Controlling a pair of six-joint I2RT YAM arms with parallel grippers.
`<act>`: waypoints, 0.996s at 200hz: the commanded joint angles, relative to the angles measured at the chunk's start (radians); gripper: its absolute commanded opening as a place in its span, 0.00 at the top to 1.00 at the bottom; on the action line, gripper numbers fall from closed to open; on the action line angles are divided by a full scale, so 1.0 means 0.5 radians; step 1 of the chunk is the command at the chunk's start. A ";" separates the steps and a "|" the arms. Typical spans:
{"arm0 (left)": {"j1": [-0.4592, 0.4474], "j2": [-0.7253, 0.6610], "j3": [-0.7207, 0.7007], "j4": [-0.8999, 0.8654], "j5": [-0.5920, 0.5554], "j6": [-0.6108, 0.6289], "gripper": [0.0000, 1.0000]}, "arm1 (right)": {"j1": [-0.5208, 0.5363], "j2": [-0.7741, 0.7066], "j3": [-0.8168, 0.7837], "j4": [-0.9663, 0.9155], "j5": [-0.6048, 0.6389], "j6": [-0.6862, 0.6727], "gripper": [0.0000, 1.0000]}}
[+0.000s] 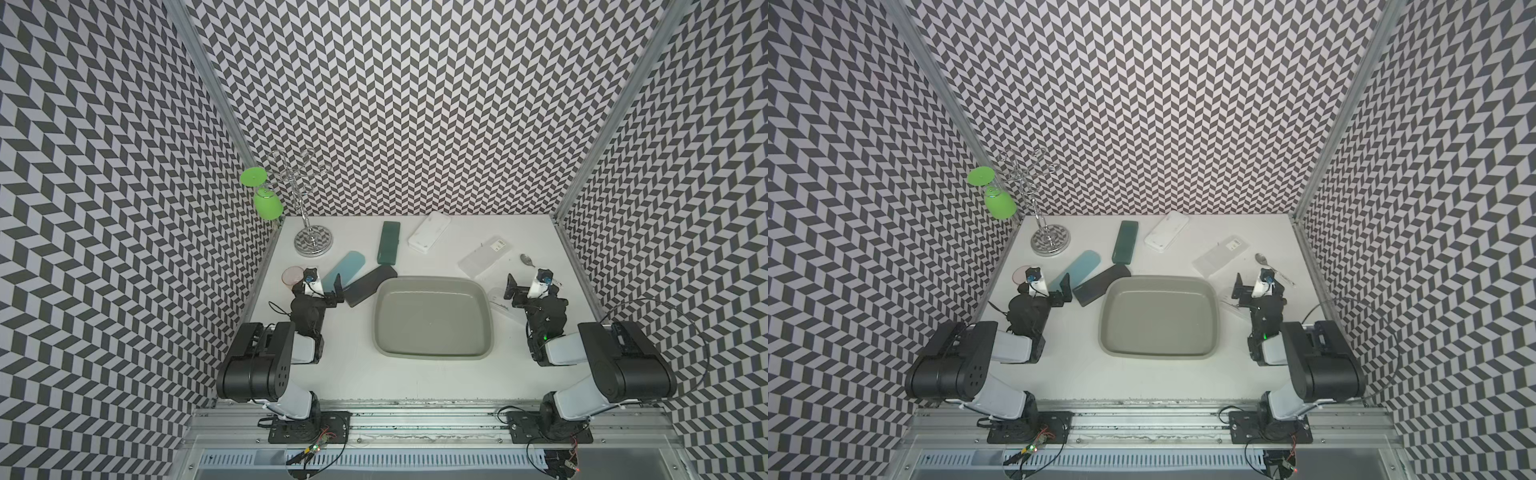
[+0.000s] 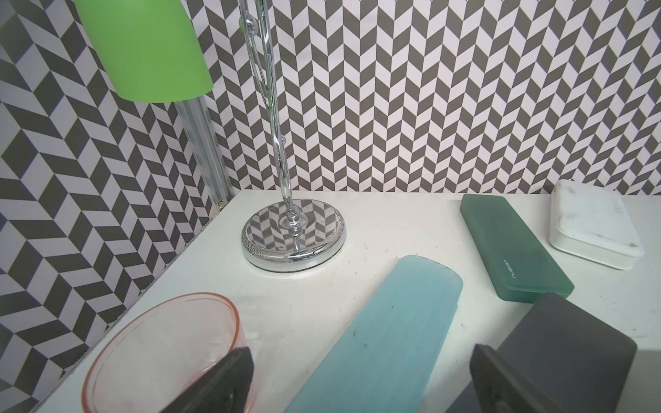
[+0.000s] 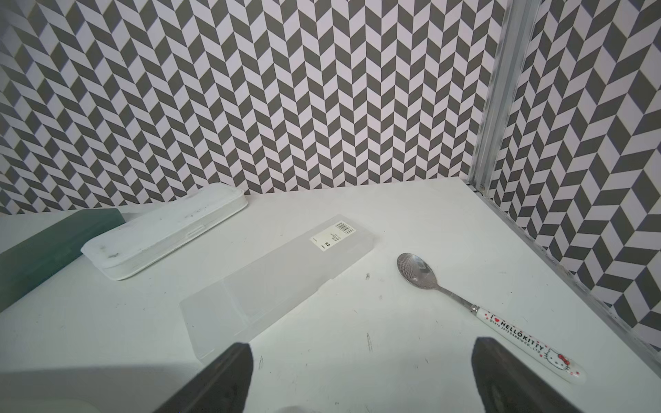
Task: Put the pencil case into the storage box
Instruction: Pick up the pencil case from the center of the board.
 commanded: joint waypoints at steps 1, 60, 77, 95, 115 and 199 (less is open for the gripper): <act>-0.012 -0.014 0.018 0.049 0.012 0.010 0.01 | 0.018 0.002 0.020 0.211 0.030 -0.023 0.00; -0.011 -0.015 0.020 0.049 0.012 0.006 0.00 | 0.018 0.002 0.024 0.206 0.032 -0.018 0.00; -0.012 -0.015 0.018 0.049 0.012 0.008 0.00 | 0.018 0.002 0.024 0.207 0.034 -0.019 0.00; -0.007 -0.009 0.031 0.034 0.011 0.006 0.00 | 0.018 0.004 0.024 0.206 0.034 -0.020 0.00; -0.008 -0.015 0.026 0.040 0.012 0.005 0.01 | 0.018 -0.002 0.018 0.216 0.034 -0.020 0.00; -0.119 -0.027 1.293 -2.005 -0.059 -0.431 0.01 | 0.045 -0.013 1.452 -2.464 0.262 0.513 0.01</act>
